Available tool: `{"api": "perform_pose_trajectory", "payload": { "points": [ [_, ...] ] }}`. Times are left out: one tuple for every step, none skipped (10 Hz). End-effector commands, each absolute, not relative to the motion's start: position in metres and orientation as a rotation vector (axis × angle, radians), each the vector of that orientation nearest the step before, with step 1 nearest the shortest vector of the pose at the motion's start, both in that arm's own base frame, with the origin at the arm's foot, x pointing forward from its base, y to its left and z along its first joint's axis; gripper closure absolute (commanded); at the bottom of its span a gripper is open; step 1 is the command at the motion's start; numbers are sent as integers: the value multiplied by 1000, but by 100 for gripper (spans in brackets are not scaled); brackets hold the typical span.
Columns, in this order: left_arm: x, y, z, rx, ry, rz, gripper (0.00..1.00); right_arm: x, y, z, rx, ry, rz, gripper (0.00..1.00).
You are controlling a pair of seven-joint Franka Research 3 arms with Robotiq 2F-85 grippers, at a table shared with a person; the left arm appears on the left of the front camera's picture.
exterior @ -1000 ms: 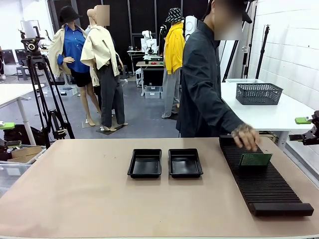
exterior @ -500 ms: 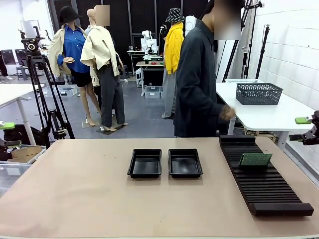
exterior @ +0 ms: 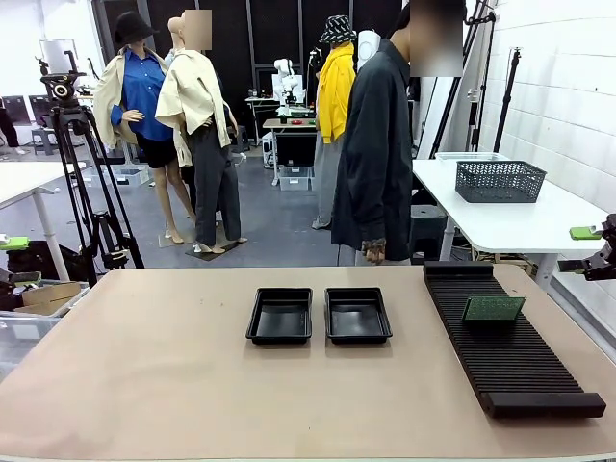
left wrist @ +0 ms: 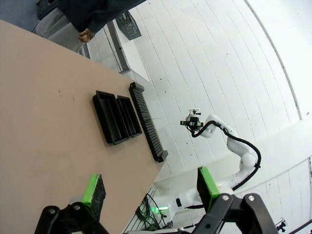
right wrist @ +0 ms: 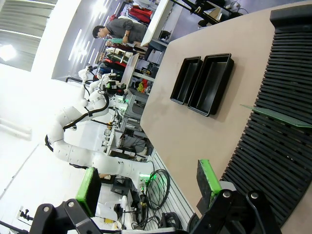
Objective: Inspect and transfer BCBs to ESD trays.
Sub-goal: Pick up the Blank PCB from the PCB Rack and place it in the left ESD tray.
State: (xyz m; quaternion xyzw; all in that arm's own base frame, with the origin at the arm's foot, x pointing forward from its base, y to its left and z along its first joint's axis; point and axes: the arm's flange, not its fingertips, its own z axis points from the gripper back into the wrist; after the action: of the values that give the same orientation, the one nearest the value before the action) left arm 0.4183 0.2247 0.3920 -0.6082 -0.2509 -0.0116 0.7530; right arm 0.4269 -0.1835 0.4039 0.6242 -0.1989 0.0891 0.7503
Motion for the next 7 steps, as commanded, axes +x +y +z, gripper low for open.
{"api": "perform_pose_trajectory", "payload": {
  "points": [
    [417, 224, 393, -1320, -544, -15, 0, 425, -184, 403, 1366, -432, 191, 0],
    [417, 224, 393, -1320, -544, -15, 0, 425, -184, 403, 1366, -432, 191, 0],
    [417, 224, 393, -1320, -544, -15, 0, 425, -184, 403, 1366, -432, 191, 0],
    [417, 224, 393, -1320, -544, -15, 0, 425, -184, 403, 1366, -432, 191, 0],
    [417, 224, 393, -1320, -544, -15, 0, 425, -184, 403, 1366, -432, 191, 0],
    [417, 224, 393, -1320, -544, -15, 0, 425, -184, 403, 1366, -432, 191, 0],
    [417, 224, 393, -1320, -544, -15, 0, 425, -184, 403, 1366, -432, 191, 0]
  ]
}}
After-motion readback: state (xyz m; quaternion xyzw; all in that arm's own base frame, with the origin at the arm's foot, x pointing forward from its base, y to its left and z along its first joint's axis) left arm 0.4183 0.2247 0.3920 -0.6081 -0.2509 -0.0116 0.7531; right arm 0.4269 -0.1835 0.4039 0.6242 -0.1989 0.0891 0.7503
